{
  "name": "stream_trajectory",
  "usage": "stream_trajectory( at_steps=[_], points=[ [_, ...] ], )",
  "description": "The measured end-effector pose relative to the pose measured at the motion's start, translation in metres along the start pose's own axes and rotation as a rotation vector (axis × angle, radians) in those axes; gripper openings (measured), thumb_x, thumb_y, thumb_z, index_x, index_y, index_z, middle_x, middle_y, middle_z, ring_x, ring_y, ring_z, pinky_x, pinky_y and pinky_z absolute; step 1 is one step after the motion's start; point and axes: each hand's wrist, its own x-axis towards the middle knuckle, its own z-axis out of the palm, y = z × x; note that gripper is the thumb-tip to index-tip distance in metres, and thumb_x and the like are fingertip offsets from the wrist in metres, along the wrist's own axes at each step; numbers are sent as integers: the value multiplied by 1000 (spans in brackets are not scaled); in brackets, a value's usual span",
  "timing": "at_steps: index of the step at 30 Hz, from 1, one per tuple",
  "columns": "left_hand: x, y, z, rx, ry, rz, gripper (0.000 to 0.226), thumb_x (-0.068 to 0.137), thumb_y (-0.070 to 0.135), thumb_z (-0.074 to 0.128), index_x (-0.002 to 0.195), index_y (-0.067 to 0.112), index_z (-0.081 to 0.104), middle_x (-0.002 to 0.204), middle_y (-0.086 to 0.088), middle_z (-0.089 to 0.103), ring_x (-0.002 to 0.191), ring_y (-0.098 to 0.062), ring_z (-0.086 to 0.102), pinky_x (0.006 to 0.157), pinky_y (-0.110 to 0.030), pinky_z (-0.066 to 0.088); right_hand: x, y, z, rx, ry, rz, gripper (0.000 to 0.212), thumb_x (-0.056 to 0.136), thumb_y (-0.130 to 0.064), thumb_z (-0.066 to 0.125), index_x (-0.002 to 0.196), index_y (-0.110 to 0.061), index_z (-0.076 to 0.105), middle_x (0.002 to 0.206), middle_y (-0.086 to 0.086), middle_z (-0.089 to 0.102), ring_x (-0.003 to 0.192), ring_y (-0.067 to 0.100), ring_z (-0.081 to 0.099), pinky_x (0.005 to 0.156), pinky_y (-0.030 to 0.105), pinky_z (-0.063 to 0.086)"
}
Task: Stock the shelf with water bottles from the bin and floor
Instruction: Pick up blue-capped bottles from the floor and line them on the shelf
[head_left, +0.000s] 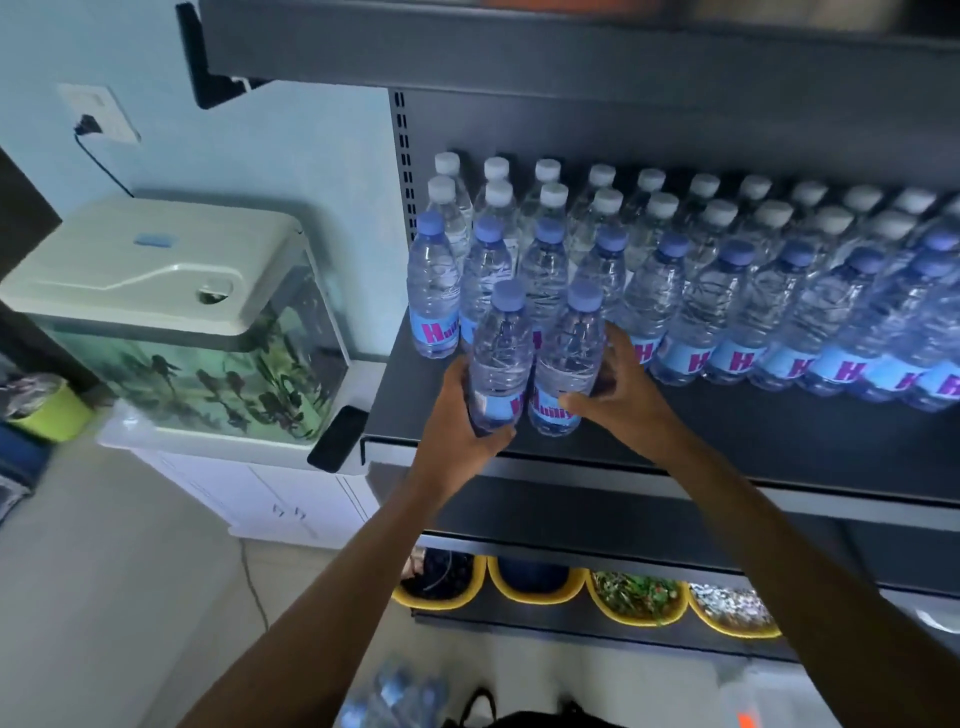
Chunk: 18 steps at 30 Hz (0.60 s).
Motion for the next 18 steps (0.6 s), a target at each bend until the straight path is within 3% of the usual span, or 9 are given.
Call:
stream_trajectory(
  at_steps=[3, 6, 9, 12, 14, 18],
  points=[
    [0, -6, -10, 63, -26, 0, 81, 81, 14, 87, 146, 26, 40, 134, 13, 63, 124, -7, 63, 106, -38, 53, -9, 11, 13, 23, 120, 20, 79, 90, 5, 73, 147, -24, 27, 132, -23, 61, 120, -1, 62, 103, 31, 54],
    [9, -8, -15, 183, -40, 49, 69, 80, 32, 88, 138, 27, 51, 127, 12, 68, 116, -7, 66, 98, -41, 57, -12, 15, 29, 31, 210, 10, 74, 90, 9, 69, 148, -13, 29, 138, -1, 58, 129, 13, 59, 112, 47, 49],
    [14, -15, -20, 392, 16, 74, 62, 78, 44, 83, 130, 24, 56, 117, 7, 70, 108, -16, 63, 94, -48, 54, -9, 13, 48, 21, 267, -45, 88, 78, -15, 79, 152, -23, 31, 144, 5, 48, 138, 23, 51, 111, 55, 47],
    [18, -25, -28, 458, 30, 42, 68, 79, 44, 80, 135, 23, 49, 121, 4, 67, 113, -20, 58, 102, -43, 44, -3, 9, 62, -70, 343, -21, 106, 65, -38, 84, 155, -32, 27, 147, -2, 36, 143, 26, 40, 113, 59, 42],
    [24, -32, -38, 463, 36, 19, 70, 80, 44, 78, 139, 25, 44, 126, 4, 65, 119, -20, 55, 105, -40, 38, 2, 6, 68, -64, 340, -38, 104, 65, -36, 84, 152, -32, 29, 145, -3, 39, 141, 23, 42, 113, 57, 43],
    [37, -35, -58, 511, 1, -5, 75, 77, 38, 80, 140, 26, 41, 129, 1, 59, 120, -22, 54, 107, -48, 47, 12, 5, 79, -14, 260, -75, 91, 79, -7, 84, 151, -26, 32, 140, -5, 54, 130, 6, 56, 107, 36, 52]
  ],
)
